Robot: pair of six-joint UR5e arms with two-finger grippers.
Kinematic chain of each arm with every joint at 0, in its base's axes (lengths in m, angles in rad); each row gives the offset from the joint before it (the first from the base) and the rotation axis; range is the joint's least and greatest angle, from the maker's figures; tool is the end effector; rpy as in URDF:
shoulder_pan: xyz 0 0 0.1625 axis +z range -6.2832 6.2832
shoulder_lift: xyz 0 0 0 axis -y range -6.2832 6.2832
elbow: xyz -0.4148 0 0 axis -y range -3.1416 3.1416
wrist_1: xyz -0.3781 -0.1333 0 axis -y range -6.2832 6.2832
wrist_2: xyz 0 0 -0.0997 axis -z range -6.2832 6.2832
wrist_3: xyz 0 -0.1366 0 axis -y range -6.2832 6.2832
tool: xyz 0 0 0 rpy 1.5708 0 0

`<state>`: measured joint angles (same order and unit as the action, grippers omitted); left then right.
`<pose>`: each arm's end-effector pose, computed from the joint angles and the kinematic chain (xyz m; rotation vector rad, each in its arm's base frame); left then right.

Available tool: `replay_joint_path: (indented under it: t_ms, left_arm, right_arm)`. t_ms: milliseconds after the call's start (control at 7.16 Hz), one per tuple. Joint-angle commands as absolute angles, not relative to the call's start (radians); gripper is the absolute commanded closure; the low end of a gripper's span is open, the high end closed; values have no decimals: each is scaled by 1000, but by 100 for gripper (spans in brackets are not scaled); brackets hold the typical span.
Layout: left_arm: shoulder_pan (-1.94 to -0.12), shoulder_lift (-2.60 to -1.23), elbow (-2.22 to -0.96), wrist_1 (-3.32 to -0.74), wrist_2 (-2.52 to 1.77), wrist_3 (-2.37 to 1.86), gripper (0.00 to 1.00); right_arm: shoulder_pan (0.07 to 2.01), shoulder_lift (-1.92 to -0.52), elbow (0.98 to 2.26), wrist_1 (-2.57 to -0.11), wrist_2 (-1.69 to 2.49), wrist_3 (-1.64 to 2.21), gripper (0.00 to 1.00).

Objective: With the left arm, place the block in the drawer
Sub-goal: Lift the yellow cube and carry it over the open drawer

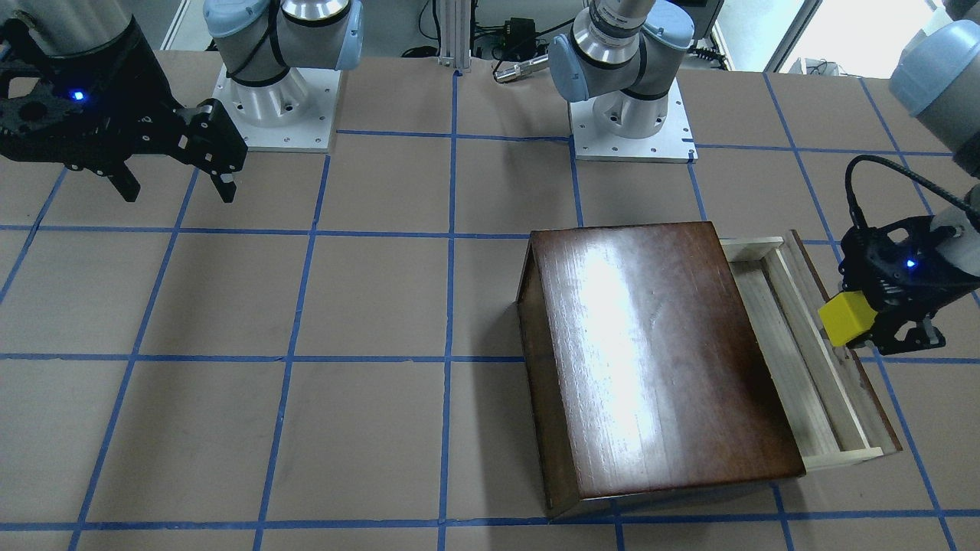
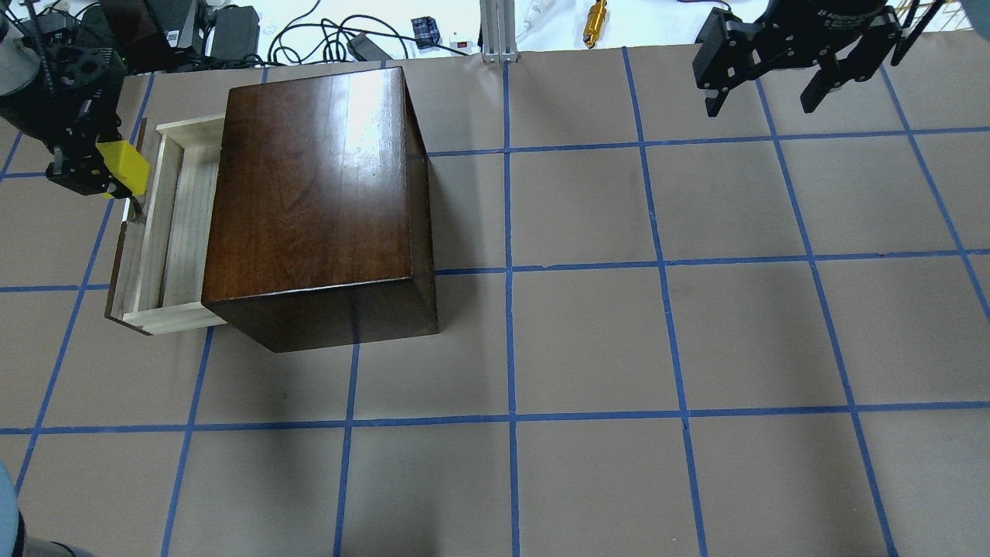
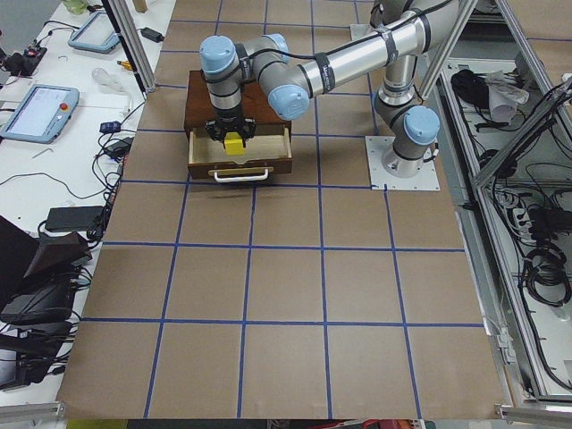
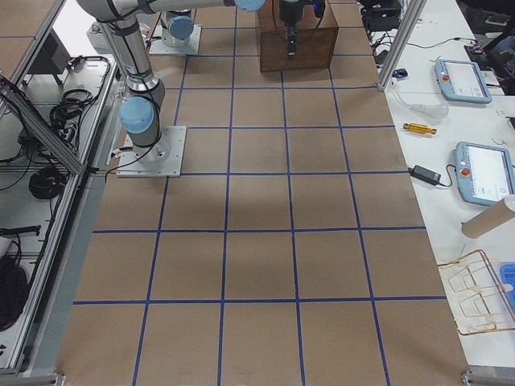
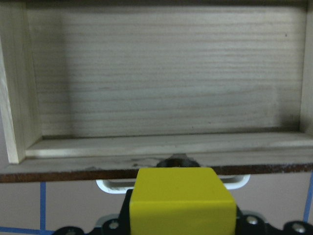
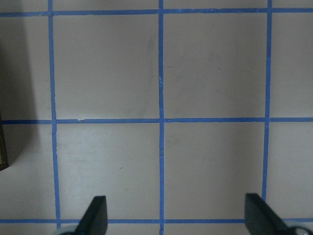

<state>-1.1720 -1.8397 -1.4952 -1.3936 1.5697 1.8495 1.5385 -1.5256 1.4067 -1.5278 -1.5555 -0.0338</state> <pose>0.1018 -0.5852 0.3516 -2.0742 -2.3395 -0.0093 0.1190 -0.5081 0.4931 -0.0033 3.1265 -0.1194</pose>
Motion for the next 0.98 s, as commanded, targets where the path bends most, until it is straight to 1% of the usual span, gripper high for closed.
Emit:
replay_joint_path:
  t_ms: [0, 279, 559, 838]
  left_arm:
    - [-1189, -1859, -1561, -1292, 1560, 1816, 99]
    - [-1189, -1858, -1600, -1276, 1513, 1818, 98]
    - [-1187, -1858, -1630, -1261, 1513, 1821, 95]
    - [-1189, -1864, -1647, -1217, 1509, 1818, 74]
  right_arm:
    - [1539, -1526, 1407, -1528, -1555, -34, 0]
    - [1539, -1525, 1407, -1528, -1555, -35, 0]
    - [1537, -1526, 1407, -1528, -1557, -35, 0]
    - [1537, -1526, 1407, -1528, -1555, -35, 0]
